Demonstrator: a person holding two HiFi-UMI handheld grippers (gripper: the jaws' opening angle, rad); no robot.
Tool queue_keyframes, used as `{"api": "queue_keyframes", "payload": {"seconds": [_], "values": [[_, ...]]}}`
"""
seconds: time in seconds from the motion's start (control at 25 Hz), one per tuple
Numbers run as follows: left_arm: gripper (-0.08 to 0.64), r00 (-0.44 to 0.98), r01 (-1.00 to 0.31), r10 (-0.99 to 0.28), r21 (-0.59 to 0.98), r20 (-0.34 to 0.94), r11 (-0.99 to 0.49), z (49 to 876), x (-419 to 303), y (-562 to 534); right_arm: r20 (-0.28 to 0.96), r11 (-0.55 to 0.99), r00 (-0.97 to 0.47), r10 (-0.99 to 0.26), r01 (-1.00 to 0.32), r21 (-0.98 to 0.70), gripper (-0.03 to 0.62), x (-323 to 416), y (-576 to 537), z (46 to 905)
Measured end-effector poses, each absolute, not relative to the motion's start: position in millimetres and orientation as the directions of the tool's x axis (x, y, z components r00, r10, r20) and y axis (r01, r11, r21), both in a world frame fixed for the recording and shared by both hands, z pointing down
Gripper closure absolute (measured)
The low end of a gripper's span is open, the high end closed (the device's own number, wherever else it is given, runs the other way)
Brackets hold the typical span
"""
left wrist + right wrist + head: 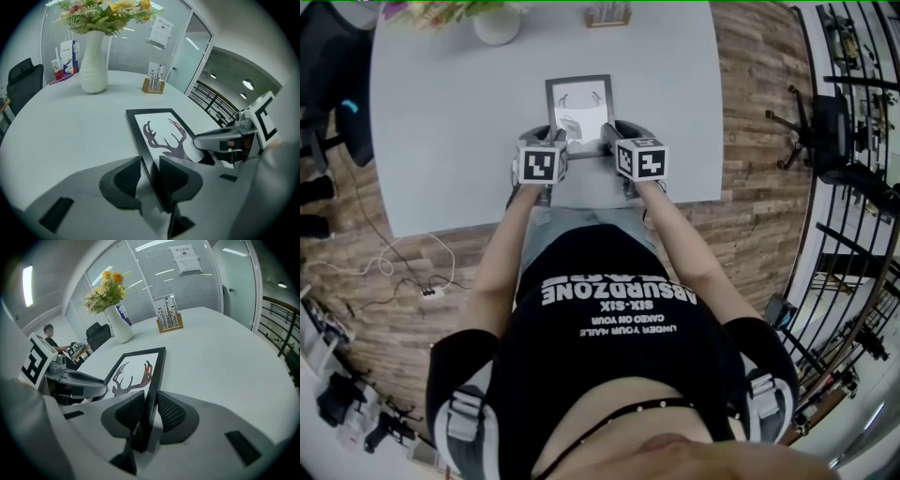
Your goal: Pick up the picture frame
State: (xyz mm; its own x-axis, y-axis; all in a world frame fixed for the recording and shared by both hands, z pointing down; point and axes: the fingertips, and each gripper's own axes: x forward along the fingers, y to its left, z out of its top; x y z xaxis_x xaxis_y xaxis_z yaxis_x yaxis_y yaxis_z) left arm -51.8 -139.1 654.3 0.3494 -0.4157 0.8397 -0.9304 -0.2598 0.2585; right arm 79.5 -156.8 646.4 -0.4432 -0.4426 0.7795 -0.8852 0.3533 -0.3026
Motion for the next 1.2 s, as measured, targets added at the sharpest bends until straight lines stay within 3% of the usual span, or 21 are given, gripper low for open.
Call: {"api": "queue_keyframes", "payload": {"seconds": [0.16, 0.52, 1.2], "values": [[0.43, 0.365, -0.926, -0.461, 0.263, 0.809, -0.271, 648, -50, -142, 0.788, 0.345, -0.426, -0.444, -0.893, -0.288, 0.492, 81, -156, 643], [0.434, 0.349, -0.929, -0.416, 0.251, 0.84, -0.273, 649, -51, -136, 0.794, 0.341, -0.423, -0.436, -0.895, -0.289, 0.497, 80, -153, 640], [0.436, 0.365, -0.925, -0.458, 0.261, 0.81, -0.277, 628, -49, -135, 0.763, 0.345, -0.418, -0.493, -0.899, -0.27, 0.499, 79, -154, 620]]}}
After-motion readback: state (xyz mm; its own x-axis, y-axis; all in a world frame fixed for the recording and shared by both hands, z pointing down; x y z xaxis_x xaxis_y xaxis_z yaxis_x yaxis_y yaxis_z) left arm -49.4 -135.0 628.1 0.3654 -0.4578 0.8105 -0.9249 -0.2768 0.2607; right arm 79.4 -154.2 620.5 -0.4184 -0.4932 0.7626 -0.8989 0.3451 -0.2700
